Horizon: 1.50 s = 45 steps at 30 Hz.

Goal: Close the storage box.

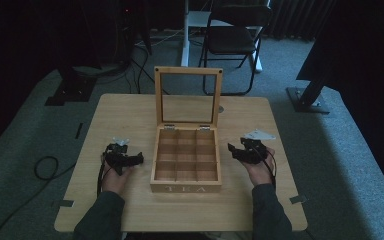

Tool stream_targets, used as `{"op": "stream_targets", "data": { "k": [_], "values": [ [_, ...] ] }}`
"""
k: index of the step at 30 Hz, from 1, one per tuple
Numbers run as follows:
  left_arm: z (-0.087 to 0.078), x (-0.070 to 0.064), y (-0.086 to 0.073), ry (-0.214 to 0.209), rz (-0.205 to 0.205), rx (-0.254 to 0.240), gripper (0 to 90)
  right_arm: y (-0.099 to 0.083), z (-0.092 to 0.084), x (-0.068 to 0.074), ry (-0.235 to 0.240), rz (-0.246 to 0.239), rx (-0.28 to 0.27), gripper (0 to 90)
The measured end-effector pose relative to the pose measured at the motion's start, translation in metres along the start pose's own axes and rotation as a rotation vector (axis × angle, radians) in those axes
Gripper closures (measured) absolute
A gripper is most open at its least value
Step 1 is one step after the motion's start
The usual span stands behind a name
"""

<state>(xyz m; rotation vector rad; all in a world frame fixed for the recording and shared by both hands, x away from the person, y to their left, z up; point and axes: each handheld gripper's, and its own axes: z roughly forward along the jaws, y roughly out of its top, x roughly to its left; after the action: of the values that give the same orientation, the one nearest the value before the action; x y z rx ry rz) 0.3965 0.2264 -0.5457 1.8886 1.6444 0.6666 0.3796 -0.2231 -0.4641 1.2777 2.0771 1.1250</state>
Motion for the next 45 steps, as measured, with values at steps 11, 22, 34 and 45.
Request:
{"op": "stream_targets", "data": {
  "k": [11,22,34,45],
  "values": [
    [0.000,0.000,0.000,0.000,-0.001,-0.001,1.6,0.036,0.006,0.009,-0.003,-0.050,-0.035,43.0],
    [0.000,0.000,0.000,0.000,0.000,-0.003,1.6,0.062,0.017,0.008,0.034,-0.003,-0.074,44.8],
    [0.000,0.000,0.000,0.000,0.001,-0.001,1.6,0.086,0.033,0.007,0.066,0.032,-0.095,45.4],
    [0.000,0.000,0.000,0.000,0.000,-0.001,1.6,0.114,0.057,0.004,0.074,0.052,-0.084,36.7]
  ]
}}
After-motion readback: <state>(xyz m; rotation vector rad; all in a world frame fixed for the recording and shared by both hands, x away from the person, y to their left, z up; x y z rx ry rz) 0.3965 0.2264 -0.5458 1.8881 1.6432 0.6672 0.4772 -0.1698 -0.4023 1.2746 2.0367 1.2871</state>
